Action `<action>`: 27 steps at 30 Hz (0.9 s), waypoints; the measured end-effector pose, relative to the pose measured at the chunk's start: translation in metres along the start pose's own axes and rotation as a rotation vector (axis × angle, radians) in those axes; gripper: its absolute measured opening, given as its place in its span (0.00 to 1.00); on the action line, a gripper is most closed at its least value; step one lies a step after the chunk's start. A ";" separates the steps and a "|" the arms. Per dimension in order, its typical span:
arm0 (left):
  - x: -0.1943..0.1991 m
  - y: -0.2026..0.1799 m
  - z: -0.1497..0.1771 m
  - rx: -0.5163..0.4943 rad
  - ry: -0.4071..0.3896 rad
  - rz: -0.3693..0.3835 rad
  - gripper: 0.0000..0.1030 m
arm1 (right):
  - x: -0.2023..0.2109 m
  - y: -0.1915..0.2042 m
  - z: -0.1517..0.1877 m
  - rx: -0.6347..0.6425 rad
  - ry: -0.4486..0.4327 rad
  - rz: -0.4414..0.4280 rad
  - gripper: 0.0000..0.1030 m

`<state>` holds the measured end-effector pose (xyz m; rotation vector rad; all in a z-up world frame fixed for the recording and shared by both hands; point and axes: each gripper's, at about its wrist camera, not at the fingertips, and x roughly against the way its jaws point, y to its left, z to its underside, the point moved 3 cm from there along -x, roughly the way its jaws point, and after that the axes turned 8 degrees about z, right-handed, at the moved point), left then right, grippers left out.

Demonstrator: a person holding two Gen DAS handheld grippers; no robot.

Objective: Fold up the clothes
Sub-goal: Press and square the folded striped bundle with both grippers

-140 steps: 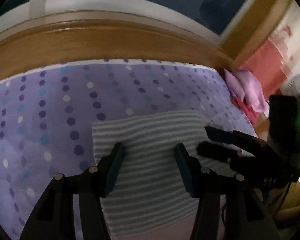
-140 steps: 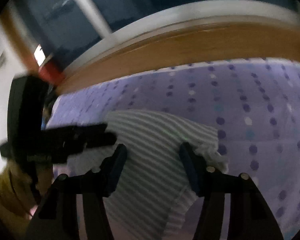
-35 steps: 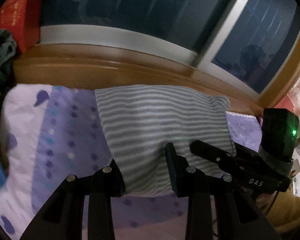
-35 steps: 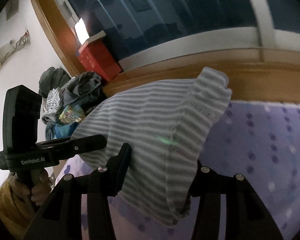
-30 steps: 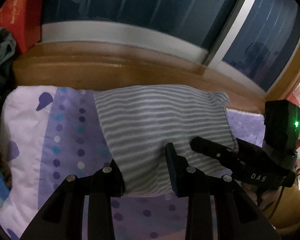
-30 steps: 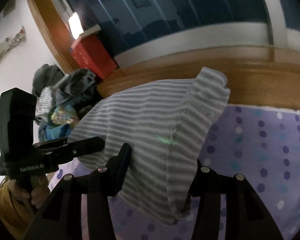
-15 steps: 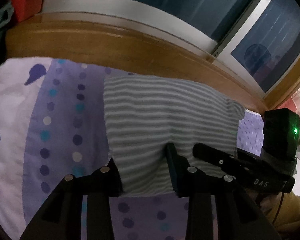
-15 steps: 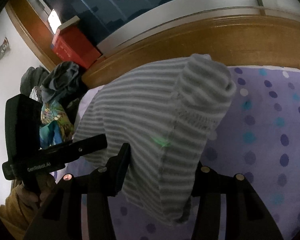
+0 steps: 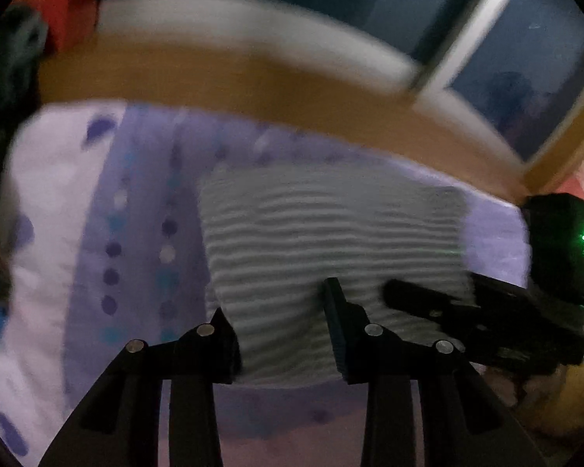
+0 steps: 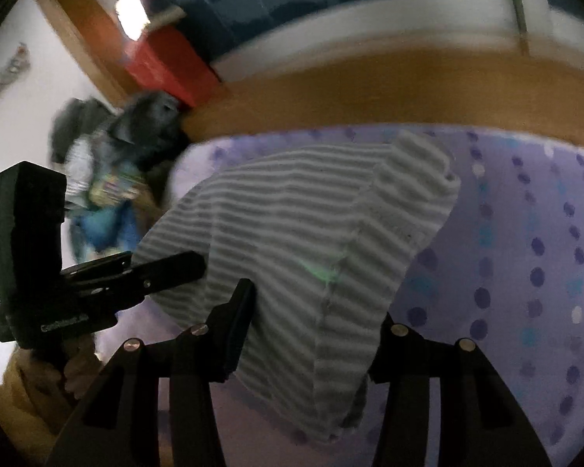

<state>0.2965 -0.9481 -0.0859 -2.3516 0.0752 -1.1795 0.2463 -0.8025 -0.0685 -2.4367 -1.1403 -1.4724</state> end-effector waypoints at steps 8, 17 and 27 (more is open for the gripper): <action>0.044 0.012 0.004 0.049 -0.054 0.001 0.41 | 0.045 -0.027 0.002 0.048 -0.103 0.014 0.48; 0.026 -0.025 -0.044 -0.093 -0.111 0.044 0.41 | 0.049 -0.016 -0.050 0.155 -0.270 0.070 0.38; -0.028 0.006 -0.050 -0.035 -0.118 0.090 0.43 | -0.023 -0.053 -0.071 0.025 -0.168 0.041 0.37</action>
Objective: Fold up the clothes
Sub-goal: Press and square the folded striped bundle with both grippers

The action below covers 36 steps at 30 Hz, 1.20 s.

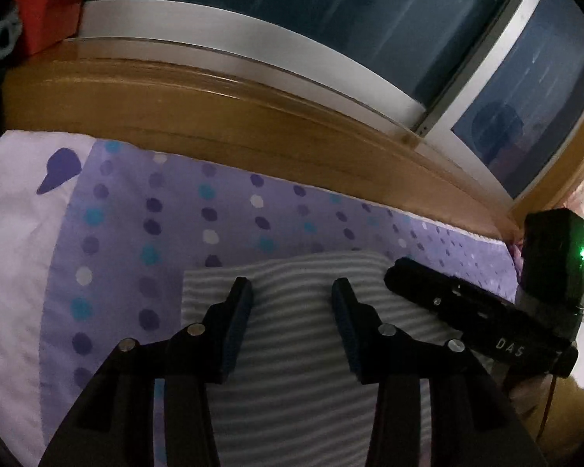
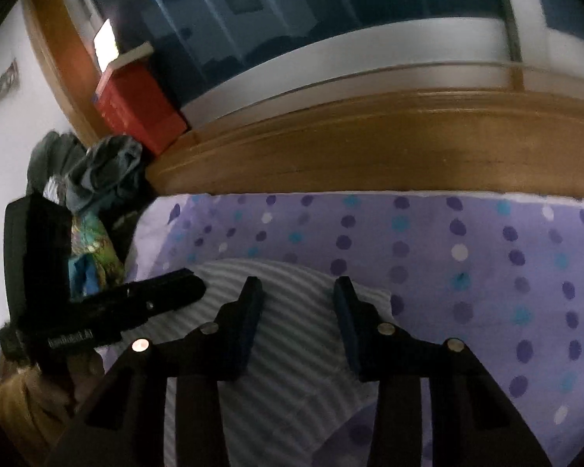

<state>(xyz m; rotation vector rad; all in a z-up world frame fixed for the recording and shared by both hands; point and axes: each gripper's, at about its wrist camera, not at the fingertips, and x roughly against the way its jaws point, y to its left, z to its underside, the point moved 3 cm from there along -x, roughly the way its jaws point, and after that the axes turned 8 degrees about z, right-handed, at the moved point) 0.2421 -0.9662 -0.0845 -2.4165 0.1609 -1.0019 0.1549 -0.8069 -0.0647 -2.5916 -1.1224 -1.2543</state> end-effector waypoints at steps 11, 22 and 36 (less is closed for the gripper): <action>0.045 -0.017 0.024 -0.012 0.023 -0.028 0.43 | 0.076 0.034 0.025 0.190 -0.032 0.027 0.36; 0.059 -0.014 0.053 0.022 0.038 -0.131 0.48 | 0.057 0.040 0.048 0.230 0.041 0.098 0.39; 0.060 -0.015 0.090 -0.004 0.119 -0.173 0.48 | 0.062 0.037 0.081 0.131 0.141 0.136 0.39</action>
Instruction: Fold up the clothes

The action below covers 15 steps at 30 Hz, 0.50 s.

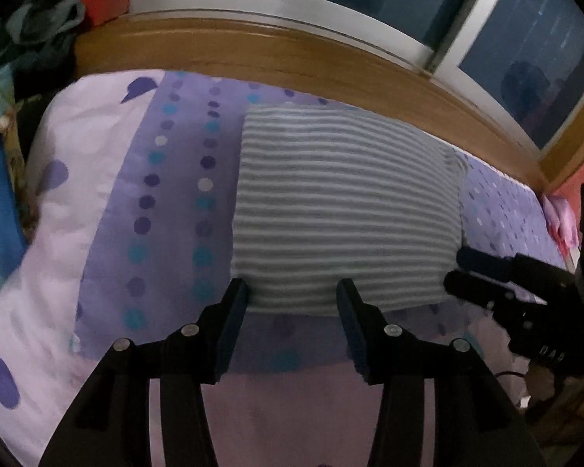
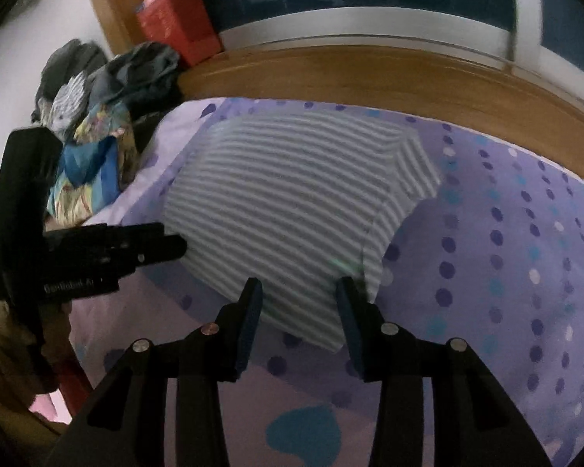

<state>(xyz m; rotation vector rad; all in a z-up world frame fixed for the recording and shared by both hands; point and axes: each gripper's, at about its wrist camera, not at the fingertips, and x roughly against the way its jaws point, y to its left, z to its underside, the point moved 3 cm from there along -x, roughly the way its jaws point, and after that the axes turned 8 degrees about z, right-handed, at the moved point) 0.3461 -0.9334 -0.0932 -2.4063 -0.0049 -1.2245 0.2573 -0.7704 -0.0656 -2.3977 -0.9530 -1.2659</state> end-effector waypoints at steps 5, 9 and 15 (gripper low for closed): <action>0.014 -0.011 -0.004 -0.051 0.069 0.028 0.48 | 0.020 0.002 0.006 -0.139 0.055 0.150 0.45; 0.021 -0.018 0.002 -0.120 0.118 -0.001 0.48 | 0.034 0.022 0.016 -0.147 0.048 0.248 0.65; 0.017 -0.011 0.019 -0.082 0.213 0.049 0.48 | 0.036 0.047 0.025 -0.118 0.065 0.291 0.67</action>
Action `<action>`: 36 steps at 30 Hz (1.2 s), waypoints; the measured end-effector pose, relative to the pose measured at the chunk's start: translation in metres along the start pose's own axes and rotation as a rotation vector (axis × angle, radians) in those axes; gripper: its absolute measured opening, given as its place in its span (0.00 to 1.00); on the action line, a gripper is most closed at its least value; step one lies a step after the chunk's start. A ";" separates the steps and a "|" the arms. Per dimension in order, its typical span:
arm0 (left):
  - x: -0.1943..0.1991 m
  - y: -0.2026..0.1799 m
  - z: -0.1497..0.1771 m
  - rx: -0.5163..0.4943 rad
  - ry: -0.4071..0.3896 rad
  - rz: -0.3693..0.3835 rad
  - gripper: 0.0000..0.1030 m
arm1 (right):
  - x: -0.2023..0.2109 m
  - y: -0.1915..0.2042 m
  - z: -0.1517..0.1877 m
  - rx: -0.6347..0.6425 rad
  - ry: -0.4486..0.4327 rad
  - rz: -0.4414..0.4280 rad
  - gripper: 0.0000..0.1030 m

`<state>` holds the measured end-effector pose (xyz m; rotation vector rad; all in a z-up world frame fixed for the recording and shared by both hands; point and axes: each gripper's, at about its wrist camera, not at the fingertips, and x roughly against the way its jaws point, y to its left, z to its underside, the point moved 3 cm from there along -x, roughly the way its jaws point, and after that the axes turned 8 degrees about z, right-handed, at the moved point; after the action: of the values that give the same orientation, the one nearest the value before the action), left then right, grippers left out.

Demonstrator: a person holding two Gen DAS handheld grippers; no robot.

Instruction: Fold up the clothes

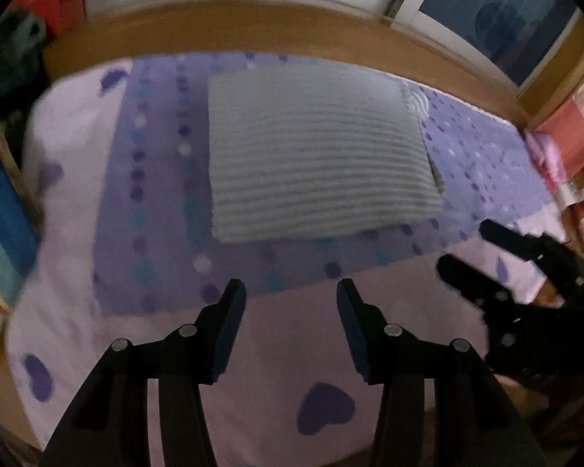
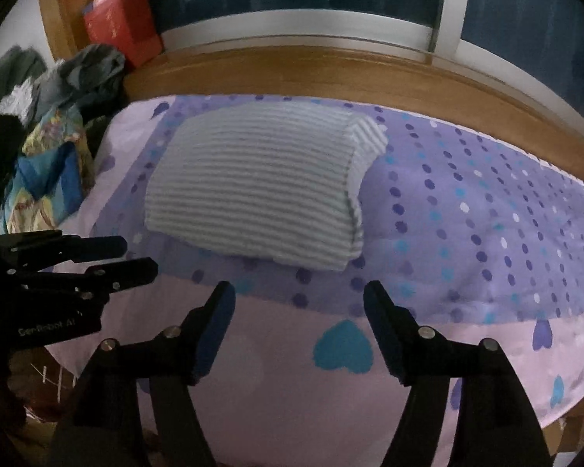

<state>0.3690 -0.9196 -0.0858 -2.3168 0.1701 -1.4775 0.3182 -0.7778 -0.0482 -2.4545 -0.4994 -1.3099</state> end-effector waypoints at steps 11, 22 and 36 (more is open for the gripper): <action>-0.005 0.000 0.020 -0.014 0.045 -0.026 0.48 | -0.008 0.013 0.010 -0.012 0.059 0.018 0.67; 0.003 -0.020 0.022 -0.063 0.036 -0.089 0.48 | -0.007 0.008 0.013 -0.016 0.063 0.023 0.67; 0.009 -0.041 0.022 -0.090 0.029 -0.176 0.48 | -0.005 0.001 0.013 -0.008 0.055 0.029 0.67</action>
<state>0.3882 -0.8794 -0.0706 -2.4364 0.0419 -1.6192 0.3252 -0.7739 -0.0597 -2.4159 -0.4438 -1.3657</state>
